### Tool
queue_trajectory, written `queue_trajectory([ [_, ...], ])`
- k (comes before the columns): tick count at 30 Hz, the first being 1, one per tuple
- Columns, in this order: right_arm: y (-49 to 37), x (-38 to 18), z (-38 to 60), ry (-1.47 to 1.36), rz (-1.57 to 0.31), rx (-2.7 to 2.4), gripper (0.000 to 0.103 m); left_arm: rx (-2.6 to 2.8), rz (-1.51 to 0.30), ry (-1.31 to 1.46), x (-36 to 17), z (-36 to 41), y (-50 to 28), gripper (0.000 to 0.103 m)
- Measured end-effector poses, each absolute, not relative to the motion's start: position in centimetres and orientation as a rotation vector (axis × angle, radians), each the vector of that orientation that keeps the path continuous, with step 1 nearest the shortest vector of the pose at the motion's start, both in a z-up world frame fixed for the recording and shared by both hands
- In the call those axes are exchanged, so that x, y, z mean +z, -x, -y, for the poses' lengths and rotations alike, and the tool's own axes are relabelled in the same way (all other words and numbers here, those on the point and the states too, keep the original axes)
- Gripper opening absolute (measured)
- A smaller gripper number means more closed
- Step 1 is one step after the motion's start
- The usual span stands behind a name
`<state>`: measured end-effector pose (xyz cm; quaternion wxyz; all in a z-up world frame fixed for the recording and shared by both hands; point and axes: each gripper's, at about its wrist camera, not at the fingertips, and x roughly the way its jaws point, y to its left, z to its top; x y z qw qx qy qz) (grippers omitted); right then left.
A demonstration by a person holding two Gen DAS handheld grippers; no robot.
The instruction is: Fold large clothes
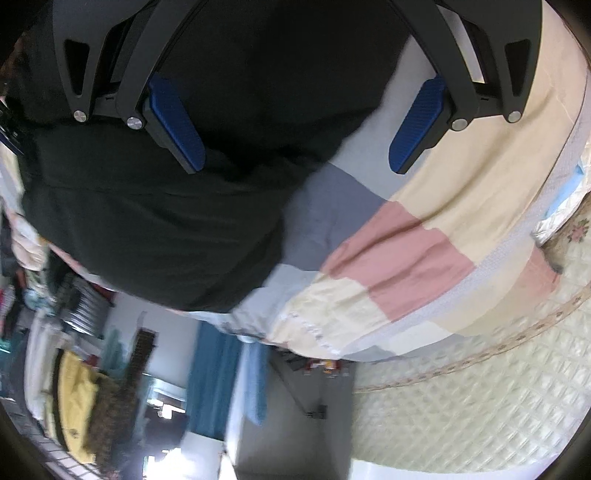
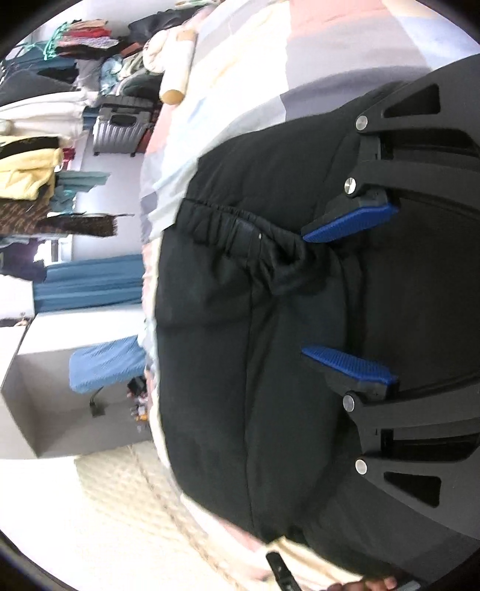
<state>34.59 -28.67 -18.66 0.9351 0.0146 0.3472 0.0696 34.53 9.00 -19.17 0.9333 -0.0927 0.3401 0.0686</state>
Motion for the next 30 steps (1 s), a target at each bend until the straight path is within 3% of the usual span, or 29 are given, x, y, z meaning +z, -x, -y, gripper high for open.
queue_trajectory([
  [18, -18.8, 1.1, 27.4, -0.033, -0.465, 0.189, 0.057, 0.074, -0.557, 0.098, -0.4, -8.8, -20.5, 0.1],
  [30, -10.4, 7.6, 32.1, -0.065, -0.437, 0.204, 0.057, 0.009, -0.507, 0.165, 8.2, -15.5, -10.5, 0.1],
])
